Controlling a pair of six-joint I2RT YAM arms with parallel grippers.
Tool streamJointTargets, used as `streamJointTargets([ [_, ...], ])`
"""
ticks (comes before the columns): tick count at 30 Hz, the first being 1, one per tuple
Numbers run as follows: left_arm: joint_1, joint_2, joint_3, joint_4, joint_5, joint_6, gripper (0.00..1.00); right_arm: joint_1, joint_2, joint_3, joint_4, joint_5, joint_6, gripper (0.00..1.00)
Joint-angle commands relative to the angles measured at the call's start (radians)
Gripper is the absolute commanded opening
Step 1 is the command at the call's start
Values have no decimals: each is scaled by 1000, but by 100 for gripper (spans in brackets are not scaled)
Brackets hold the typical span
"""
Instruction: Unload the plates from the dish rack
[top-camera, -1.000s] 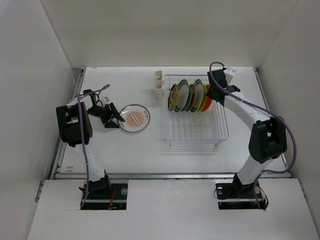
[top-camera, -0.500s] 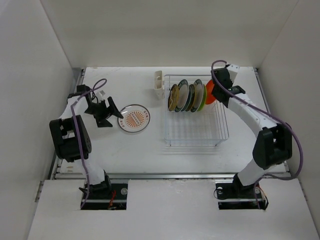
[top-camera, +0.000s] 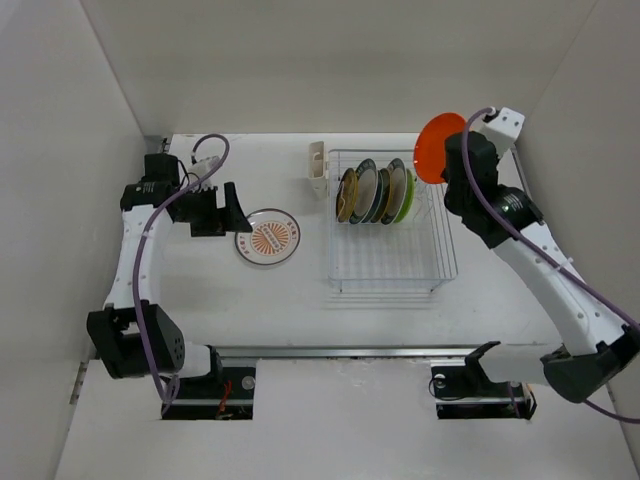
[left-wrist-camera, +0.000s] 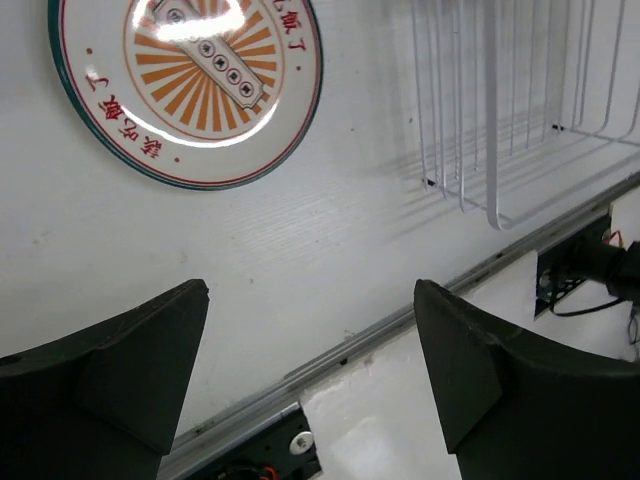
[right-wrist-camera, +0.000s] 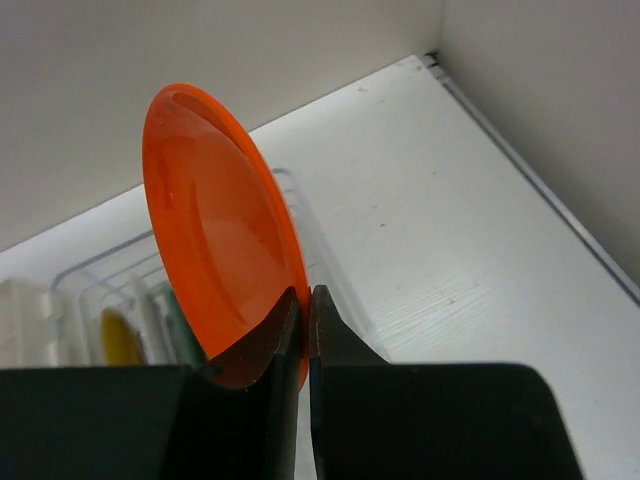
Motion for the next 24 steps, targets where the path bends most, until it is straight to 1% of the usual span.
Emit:
streamJointTargets([
  [1, -15, -82, 47, -76, 92, 149, 82, 137, -44, 4, -29, -18, 1, 0],
  [3, -26, -98, 56, -99, 159, 186, 84, 197, -69, -42, 62, -145, 1, 0],
  [4, -26, -98, 56, -125, 175, 203, 85, 247, -69, -90, 100, -295, 1, 0],
  [5, -40, -98, 65, -143, 192, 221, 85, 274, -69, -117, 187, -366, 1, 0],
  [6, -40, -107, 65, -160, 207, 265, 85, 297, -52, -137, 226, -428, 1, 0],
  [7, -52, -107, 65, -175, 216, 275, 85, 341, -37, -152, 261, -482, 1, 0],
  [8, -63, -107, 65, -185, 217, 275, 86, 358, -20, -174, 293, -582, 1, 0],
  [10, -63, -107, 65, -185, 172, 289, 88, 384, 32, -189, 388, -670, 1, 0],
  [11, -63, -107, 55, -185, 157, 289, 88, 393, 61, -201, 442, -750, 1, 0],
  [13, -63, -116, 44, -176, 116, 302, 88, 409, 86, -214, 499, -815, -8, 0],
  [14, -63, -116, 15, -162, 79, 313, 88, 422, 98, -214, 523, -845, -8, 0],
  [15, -63, -116, 3, -162, 66, 313, 88, 423, 107, -227, 549, -911, -8, 0],
  [16, -63, -116, -8, -153, 66, 322, 88, 433, 130, -240, 595, -939, -8, 0],
  [20, -63, -116, -48, -153, 66, 344, 86, 456, 199, -240, 617, -1014, -8, 0],
  [21, -63, -116, -63, -153, 45, 344, 86, 465, 200, -240, 631, -1024, -8, 0],
  [22, -63, -116, -77, -153, 34, 353, 85, 466, 213, -240, 640, -1037, -8, 0],
  [24, -63, -116, -86, -153, 34, 365, 77, 478, 224, -240, 651, -1037, -8, 0],
])
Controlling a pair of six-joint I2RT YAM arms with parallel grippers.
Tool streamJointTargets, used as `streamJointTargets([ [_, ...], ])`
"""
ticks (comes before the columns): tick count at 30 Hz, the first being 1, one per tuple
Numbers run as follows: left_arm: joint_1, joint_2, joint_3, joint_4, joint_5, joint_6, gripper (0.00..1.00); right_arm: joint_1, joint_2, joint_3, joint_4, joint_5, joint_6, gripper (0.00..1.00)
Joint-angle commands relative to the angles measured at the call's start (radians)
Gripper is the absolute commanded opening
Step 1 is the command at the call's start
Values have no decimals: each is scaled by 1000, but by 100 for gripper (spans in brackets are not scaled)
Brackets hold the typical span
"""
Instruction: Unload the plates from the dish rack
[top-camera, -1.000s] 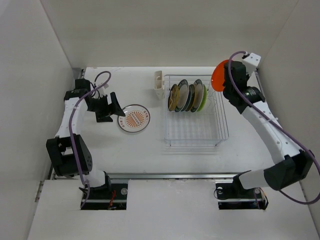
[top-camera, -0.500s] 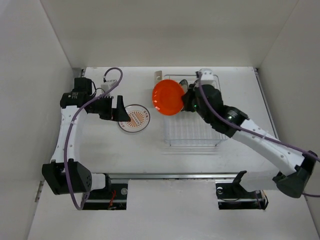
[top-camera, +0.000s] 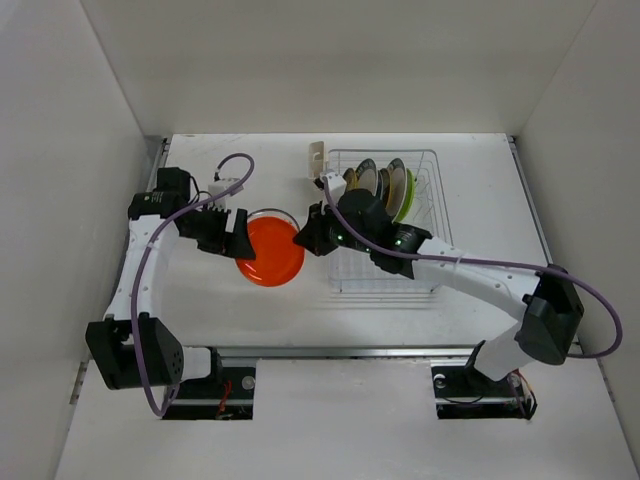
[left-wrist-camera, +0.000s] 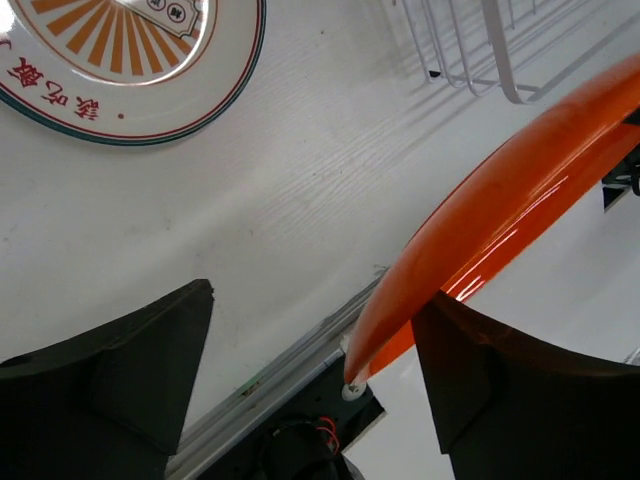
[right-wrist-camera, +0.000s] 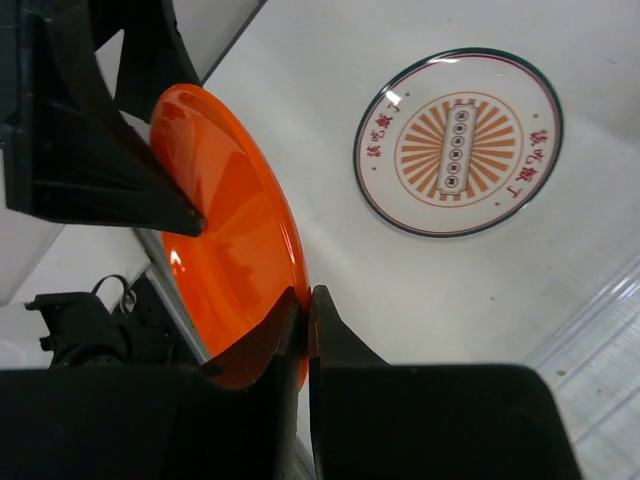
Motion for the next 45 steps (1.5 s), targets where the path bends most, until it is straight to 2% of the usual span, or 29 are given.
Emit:
streamJointTargets([
  [1, 0, -22, -22, -18, -8, 56, 73, 19, 8, 14, 141, -84, -1, 0],
  [3, 0, -12, -22, -35, 11, 77, 61, 19, 19, 14, 141, -84, -1, 0],
  [4, 0, -12, -22, -50, 20, 77, 41, 19, 31, 14, 141, -84, -1, 0],
  [6, 0, -12, -22, -64, 32, 77, 18, 19, 41, 14, 141, -93, 8, 0],
  [8, 0, -3, -11, -85, 32, 77, 0, 28, 50, 14, 141, -102, 8, 0],
  [10, 0, -3, -2, -102, 32, 98, 0, 28, 59, 24, 117, -102, 8, 0],
  [11, 0, -3, -2, -115, 13, 108, 0, 28, 71, 24, 103, -92, 8, 5],
  [13, 0, -3, -2, -115, -23, 118, 0, 28, 71, 35, 56, -82, 28, 22],
  [14, 0, 9, -2, -128, -59, 137, 0, 28, 71, 35, 42, -66, 28, 36],
  [16, 0, 38, -2, -161, -87, 186, 0, 28, 62, 11, 20, -35, 39, 45],
  [17, 0, 70, -11, -170, -96, 201, 0, 28, 62, 0, 20, -24, 53, 58],
  [19, 0, 112, -25, -184, -107, 233, 0, 28, 35, -23, 20, 23, 76, 70],
  [21, 0, 193, -38, -205, -116, 253, 0, 28, 3, -37, 2, 75, 94, 75],
  [26, -10, 354, -49, -230, -116, 324, 0, 28, -54, -46, -87, 243, 133, 79],
  [32, -57, 488, -72, -240, -147, 387, 0, 28, -114, -46, -133, 301, 142, 79],
  [38, -77, 550, -83, -176, -201, 344, 0, 28, -146, -55, -133, 321, 142, 79],
  [40, -77, 551, -83, -141, -230, 283, 5, 28, -146, -65, -142, 330, 142, 79],
  [43, -77, 541, -83, -101, -241, 240, 20, 28, -165, -74, -142, 330, 151, 79],
  [44, -77, 541, -83, -92, -241, 240, 20, 28, -165, -84, -142, 330, 151, 79],
  [45, -77, 532, -83, -83, -241, 220, 24, 28, -174, -85, -142, 340, 151, 79],
])
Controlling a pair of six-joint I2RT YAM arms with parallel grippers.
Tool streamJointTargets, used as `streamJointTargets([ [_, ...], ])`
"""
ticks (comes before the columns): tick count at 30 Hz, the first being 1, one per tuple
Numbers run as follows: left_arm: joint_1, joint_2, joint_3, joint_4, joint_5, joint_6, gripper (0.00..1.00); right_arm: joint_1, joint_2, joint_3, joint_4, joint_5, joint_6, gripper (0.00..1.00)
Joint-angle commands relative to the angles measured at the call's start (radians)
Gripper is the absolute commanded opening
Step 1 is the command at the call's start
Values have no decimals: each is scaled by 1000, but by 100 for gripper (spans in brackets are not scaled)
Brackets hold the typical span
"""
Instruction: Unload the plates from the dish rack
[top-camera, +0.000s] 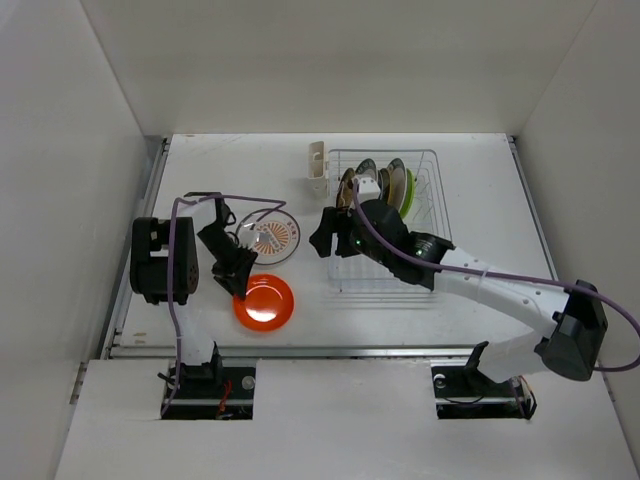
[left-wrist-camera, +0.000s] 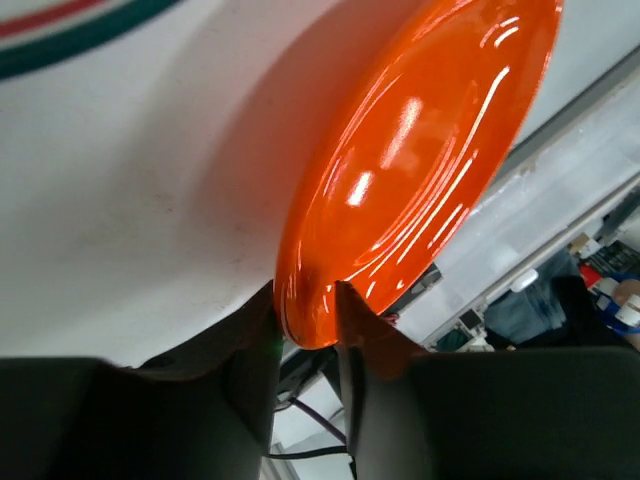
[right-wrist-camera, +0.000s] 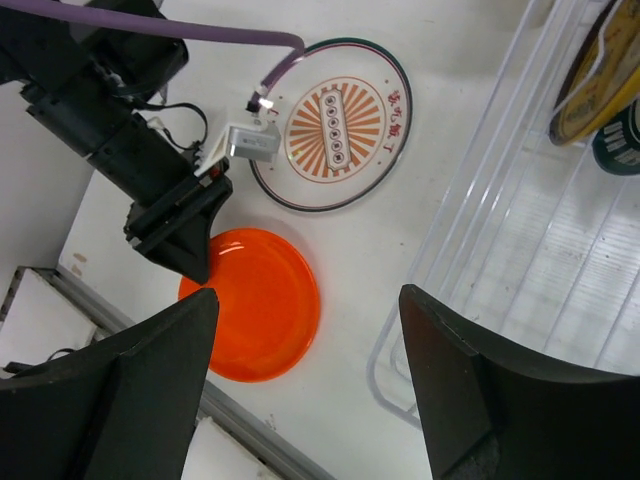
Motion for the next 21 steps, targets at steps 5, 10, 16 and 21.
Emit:
streamJointTargets([
  [5, 0, -76, -5, 68, -26, -106, 40, 5, -76, -22, -26, 82, 20, 82],
  [10, 0, -169, -5, 91, -44, -157, 50, 5, -107, 15, -116, 208, 29, 85],
  [16, 0, -205, 4, 91, -64, -177, 56, -13, -136, 81, -213, 297, 40, 89],
  [21, 0, -258, 13, 82, -74, -186, 57, -41, -147, 104, -257, 331, 49, 89],
])
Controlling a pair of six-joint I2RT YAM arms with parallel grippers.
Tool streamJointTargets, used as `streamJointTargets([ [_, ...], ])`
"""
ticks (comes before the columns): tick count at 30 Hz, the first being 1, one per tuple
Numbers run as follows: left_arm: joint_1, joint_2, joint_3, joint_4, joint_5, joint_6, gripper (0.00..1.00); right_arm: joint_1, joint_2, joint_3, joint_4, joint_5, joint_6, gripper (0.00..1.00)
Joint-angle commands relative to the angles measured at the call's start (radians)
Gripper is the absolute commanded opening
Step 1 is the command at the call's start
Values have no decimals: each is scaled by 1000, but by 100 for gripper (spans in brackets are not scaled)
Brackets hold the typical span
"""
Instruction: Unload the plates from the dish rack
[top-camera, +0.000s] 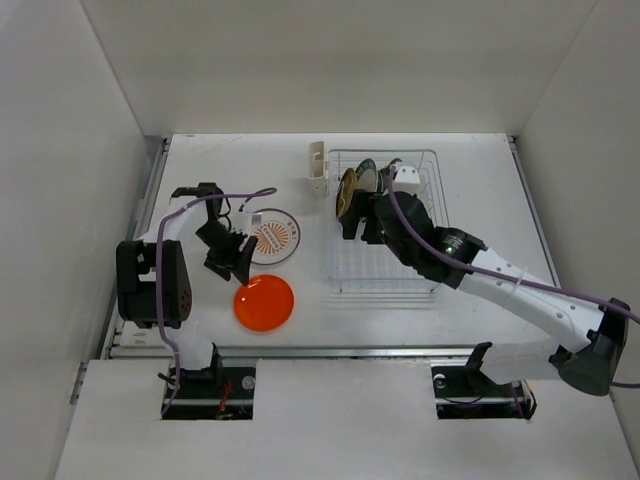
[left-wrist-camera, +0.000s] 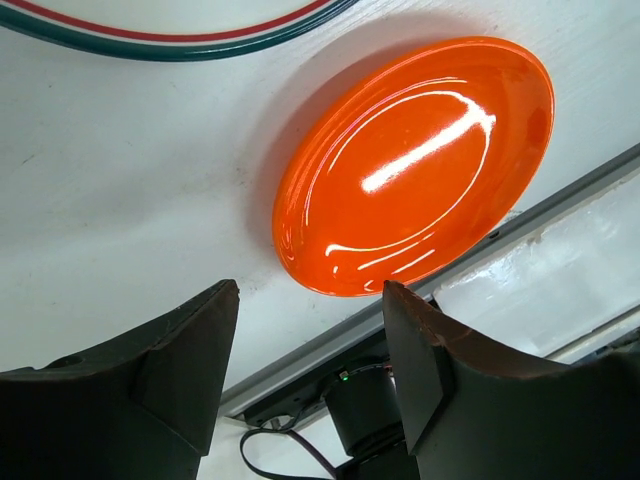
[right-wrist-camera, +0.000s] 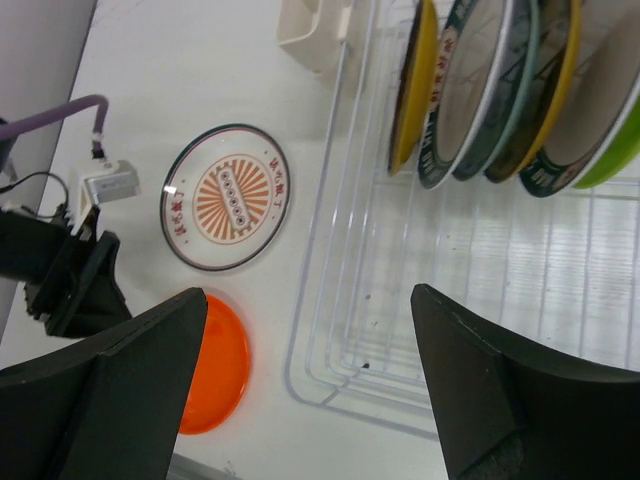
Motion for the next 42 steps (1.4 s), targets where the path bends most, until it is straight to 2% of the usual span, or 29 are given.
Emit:
streamJointTargets([
  [1, 0, -68, 13, -23, -18, -15, 57, -25, -33, 57, -56, 60, 15, 89],
  [18, 0, -91, -5, -12, -27, -26, 57, -52, -72, 19, -66, 42, 34, 89],
  [21, 0, -113, -5, -12, -64, -26, 57, -62, -72, 37, -75, 42, 34, 89],
  [26, 0, -222, 15, 39, -157, -89, 57, -201, 6, 196, -197, 65, 16, 90],
  [30, 0, -333, 15, 105, -230, -126, 57, -341, 87, 285, -198, 38, -54, 91],
  [33, 0, -421, -23, 166, -289, -149, 60, -426, 163, 359, -198, 37, -113, 81],
  [34, 0, -450, -24, 177, -312, -149, 64, -440, 223, 378, -198, 37, -139, 76],
  [38, 0, -460, -24, 177, -332, -169, 64, -500, 349, 431, -188, 47, -150, 65],
  [39, 0, -447, -14, 177, -332, -169, 64, -513, 366, 432, -175, 47, -150, 59],
  [41, 0, -438, -14, 177, -332, -190, 64, -540, 404, 432, -162, 47, -115, 53],
  [42, 0, -429, -14, 177, -332, -190, 64, -540, 405, 422, -147, 47, -106, 46],
])
